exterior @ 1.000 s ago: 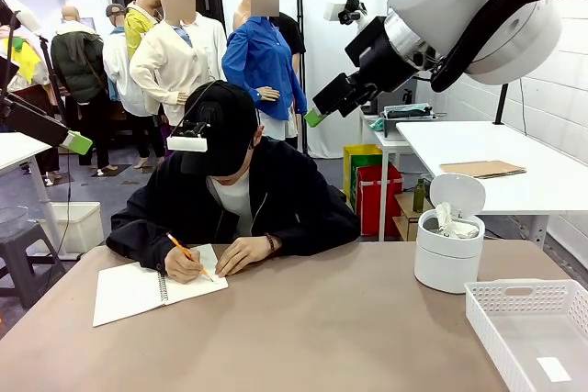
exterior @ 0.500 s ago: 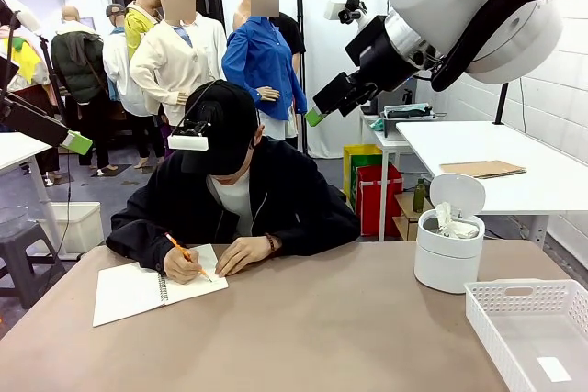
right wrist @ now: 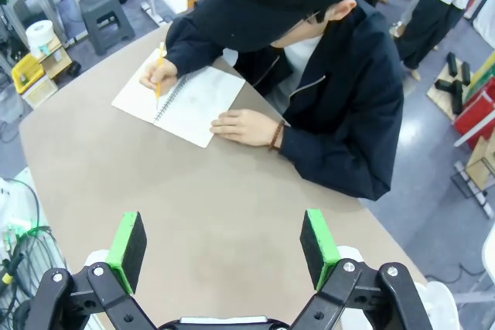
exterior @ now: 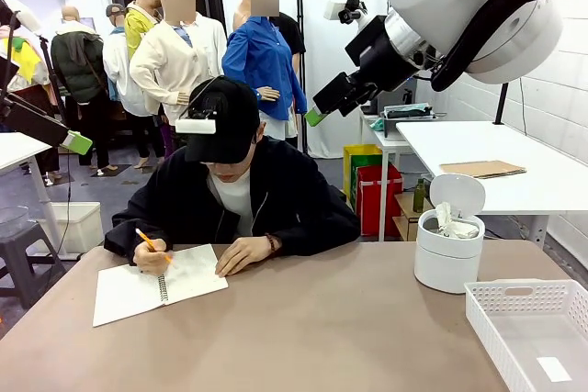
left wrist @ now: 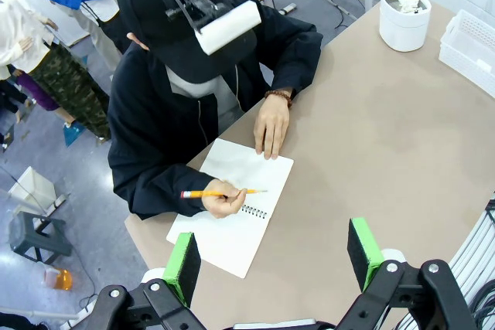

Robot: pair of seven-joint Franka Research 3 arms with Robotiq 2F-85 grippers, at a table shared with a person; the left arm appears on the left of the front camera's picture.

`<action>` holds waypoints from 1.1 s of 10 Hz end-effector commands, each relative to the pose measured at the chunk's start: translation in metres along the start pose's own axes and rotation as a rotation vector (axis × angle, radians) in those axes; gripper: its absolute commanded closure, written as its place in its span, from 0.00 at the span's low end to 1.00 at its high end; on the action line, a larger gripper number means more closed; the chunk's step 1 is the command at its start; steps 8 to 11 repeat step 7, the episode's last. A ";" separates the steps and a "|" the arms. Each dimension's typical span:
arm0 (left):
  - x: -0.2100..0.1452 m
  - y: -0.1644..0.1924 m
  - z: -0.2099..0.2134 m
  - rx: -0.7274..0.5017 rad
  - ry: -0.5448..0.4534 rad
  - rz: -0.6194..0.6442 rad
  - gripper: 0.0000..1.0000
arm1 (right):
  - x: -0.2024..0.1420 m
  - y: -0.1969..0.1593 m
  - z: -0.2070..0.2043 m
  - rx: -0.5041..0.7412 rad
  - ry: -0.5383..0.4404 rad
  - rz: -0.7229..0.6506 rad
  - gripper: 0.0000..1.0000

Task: Sort the paper based on its condition.
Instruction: If a person hands you a paper, place it in the Organizing basket , and if it's crumpled, put it in the Trash can.

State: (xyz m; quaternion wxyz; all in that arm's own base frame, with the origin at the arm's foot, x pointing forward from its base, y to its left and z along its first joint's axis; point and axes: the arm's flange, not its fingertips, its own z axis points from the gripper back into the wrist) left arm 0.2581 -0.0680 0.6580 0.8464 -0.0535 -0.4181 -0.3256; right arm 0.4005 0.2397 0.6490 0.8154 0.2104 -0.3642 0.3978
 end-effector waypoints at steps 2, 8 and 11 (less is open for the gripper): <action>0.000 0.001 0.000 0.001 -0.001 0.002 0.00 | 0.000 0.000 0.001 0.009 0.008 -0.002 0.00; 0.000 0.001 0.000 0.001 -0.001 0.002 0.00 | 0.000 0.000 0.001 0.009 0.008 -0.002 0.00; 0.000 0.001 0.000 0.001 -0.001 0.002 0.00 | 0.000 0.000 0.001 0.009 0.008 -0.002 0.00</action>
